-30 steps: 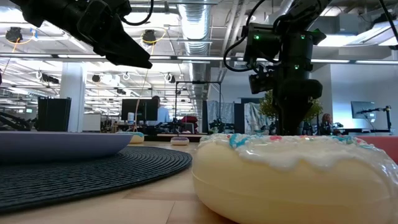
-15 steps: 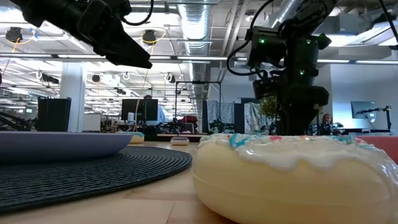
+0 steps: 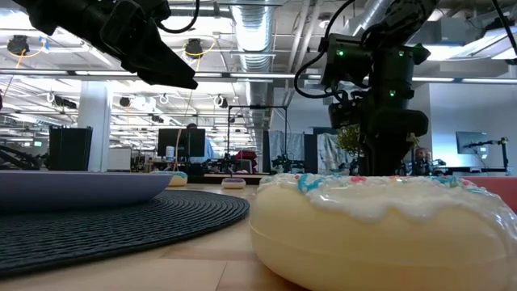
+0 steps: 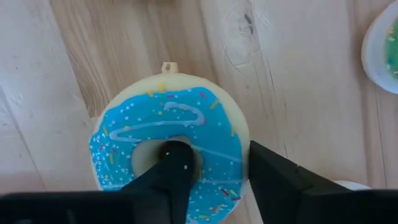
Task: Pick & Place donuts
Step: Put the bottom large blue donut on the pink plate
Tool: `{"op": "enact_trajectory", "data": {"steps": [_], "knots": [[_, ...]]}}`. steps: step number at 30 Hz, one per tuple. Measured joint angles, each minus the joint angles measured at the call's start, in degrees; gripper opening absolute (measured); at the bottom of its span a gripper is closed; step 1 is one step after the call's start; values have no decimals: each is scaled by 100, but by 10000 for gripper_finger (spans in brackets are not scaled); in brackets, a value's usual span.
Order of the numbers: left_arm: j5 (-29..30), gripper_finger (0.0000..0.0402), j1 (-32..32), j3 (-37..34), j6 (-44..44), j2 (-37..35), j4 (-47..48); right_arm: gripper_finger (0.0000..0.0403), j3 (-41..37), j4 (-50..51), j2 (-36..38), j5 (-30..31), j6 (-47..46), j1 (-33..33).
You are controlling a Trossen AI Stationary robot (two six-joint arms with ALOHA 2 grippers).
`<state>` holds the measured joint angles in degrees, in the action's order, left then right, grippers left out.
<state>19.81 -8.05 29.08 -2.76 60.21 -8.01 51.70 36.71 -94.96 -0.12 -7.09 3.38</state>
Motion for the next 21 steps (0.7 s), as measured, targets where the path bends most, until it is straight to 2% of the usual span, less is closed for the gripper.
{"op": "enact_trajectory", "data": {"steps": [5,12,17,21], "knots": [[0,329,1,0,-46,2,-1,111,2,4,2,-2,1,2],[0,329,1,0,-48,2,-2,109,370,532,145,-256,-12,17],[-47,329,1,0,-98,2,-2,109,412,808,747,-798,-542,-9],[-49,329,1,0,-102,2,0,109,67,986,1579,-723,-1273,-414]]}}
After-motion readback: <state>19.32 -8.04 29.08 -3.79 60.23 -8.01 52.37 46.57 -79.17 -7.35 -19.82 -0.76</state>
